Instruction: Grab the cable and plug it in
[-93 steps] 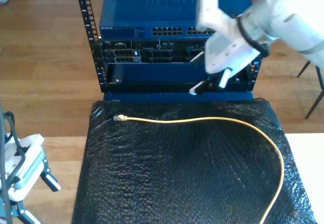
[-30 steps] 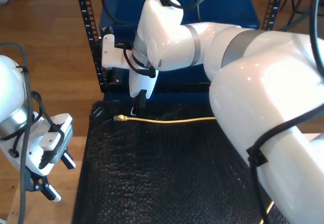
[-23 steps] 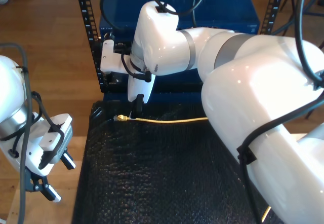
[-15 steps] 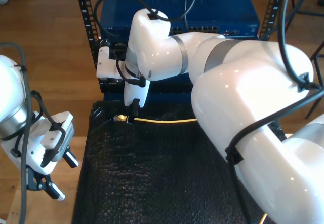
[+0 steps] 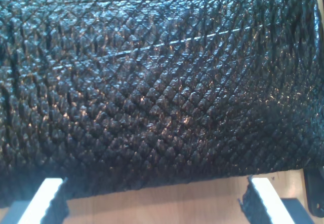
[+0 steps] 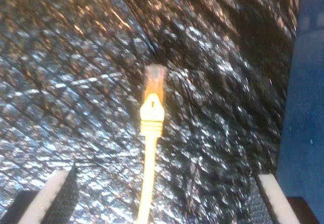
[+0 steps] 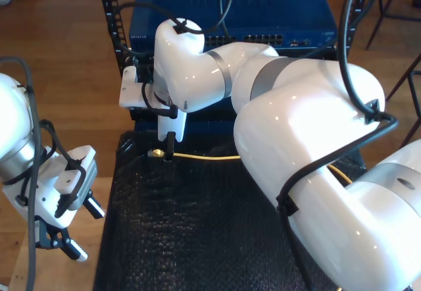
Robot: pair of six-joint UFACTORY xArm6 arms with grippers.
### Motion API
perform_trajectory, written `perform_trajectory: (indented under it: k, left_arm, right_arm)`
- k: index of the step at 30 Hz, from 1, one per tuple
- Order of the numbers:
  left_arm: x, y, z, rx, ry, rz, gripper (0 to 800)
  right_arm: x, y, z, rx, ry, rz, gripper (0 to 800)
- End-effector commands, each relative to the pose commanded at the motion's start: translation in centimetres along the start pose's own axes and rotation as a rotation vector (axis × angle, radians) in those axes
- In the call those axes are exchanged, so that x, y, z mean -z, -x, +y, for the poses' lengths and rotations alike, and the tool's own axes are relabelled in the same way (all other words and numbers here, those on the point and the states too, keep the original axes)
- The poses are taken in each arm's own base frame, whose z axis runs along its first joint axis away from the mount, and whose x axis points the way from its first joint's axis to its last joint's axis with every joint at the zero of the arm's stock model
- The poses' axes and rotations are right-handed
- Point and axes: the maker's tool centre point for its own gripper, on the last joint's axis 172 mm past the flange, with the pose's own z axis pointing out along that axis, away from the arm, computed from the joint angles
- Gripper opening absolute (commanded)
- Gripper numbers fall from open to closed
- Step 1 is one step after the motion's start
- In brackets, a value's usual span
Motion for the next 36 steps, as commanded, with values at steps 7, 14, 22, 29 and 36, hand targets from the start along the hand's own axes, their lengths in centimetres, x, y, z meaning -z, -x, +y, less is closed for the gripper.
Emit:
perform_trajectory:
  k: [7,14,22,29,36]
  left_arm:
    - [0.0,0.0,0.0,0.002,-0.001,-0.001,800]
    - [0.0,0.0,0.0,0.002,0.0,0.0,800]
    - [-0.1,0.0,0.0,0.001,0.001,0.0,800]
    - [-0.1,0.0,0.0,0.001,0.001,0.0,800]
    - [0.0,0.0,0.0,0.001,0.0,0.0,800]
  right_arm:
    - [-1.0,-1.2,-0.2,0.012,-0.012,-0.007,784]
    - [-1.2,-1.5,0.1,-0.02,-0.009,-0.006,774]
    - [-2.0,-1.4,-0.2,-0.028,-0.02,-0.013,753]
    - [-2.4,-1.6,-0.5,-0.027,-0.025,-0.016,712]
    - [-2.6,-1.7,-0.8,-0.023,-0.028,-0.019,635]
